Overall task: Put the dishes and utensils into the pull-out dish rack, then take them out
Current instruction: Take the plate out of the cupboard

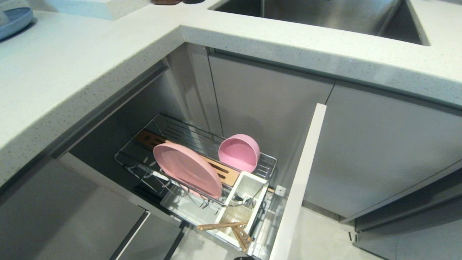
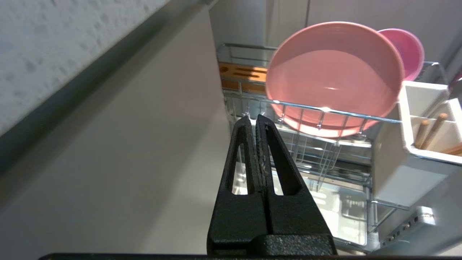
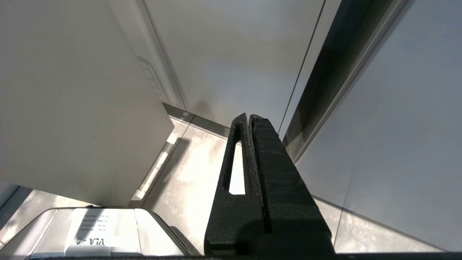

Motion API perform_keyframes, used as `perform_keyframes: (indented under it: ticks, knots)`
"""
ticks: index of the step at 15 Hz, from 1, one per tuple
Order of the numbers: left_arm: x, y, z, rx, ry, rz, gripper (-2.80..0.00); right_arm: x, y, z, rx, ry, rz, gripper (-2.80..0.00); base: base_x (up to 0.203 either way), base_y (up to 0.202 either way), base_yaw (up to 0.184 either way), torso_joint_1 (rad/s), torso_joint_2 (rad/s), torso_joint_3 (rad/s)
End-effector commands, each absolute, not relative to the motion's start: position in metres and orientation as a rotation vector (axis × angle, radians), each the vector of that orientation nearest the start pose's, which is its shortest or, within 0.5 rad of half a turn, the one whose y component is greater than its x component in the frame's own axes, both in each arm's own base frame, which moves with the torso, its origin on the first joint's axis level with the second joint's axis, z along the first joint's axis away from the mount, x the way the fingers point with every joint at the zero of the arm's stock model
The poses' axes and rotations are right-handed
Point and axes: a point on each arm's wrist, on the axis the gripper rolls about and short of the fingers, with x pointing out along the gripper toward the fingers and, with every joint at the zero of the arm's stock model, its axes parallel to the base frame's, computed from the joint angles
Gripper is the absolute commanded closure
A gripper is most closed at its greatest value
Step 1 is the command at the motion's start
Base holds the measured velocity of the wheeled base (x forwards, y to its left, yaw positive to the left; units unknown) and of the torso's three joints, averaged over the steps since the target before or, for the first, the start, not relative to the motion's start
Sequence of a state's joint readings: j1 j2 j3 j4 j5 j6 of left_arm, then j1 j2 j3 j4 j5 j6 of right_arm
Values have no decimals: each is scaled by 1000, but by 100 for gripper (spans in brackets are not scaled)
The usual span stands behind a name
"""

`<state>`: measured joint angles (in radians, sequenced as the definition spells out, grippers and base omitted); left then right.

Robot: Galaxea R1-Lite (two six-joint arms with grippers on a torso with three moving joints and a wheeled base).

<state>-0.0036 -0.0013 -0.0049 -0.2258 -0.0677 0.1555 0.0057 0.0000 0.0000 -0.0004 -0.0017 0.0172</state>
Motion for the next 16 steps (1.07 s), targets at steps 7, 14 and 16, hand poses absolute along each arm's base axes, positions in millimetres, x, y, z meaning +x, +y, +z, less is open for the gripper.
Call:
perform_keyframes:
  ticks: [7,14,16]
  knots:
    - [-21,-1,74,124,-34,-61,0,-23,0,75,17,0,5,0,0,0,0,0,0,0]
    - [-21,-1,74,70,-31,-47,0,-23,0,75,18,2,5,0,0,0,0,0,0,0]
    - [-21,-1,74,46,-28,-38,0,-23,0,75,18,2,5,0,0,0,0,0,0,0]
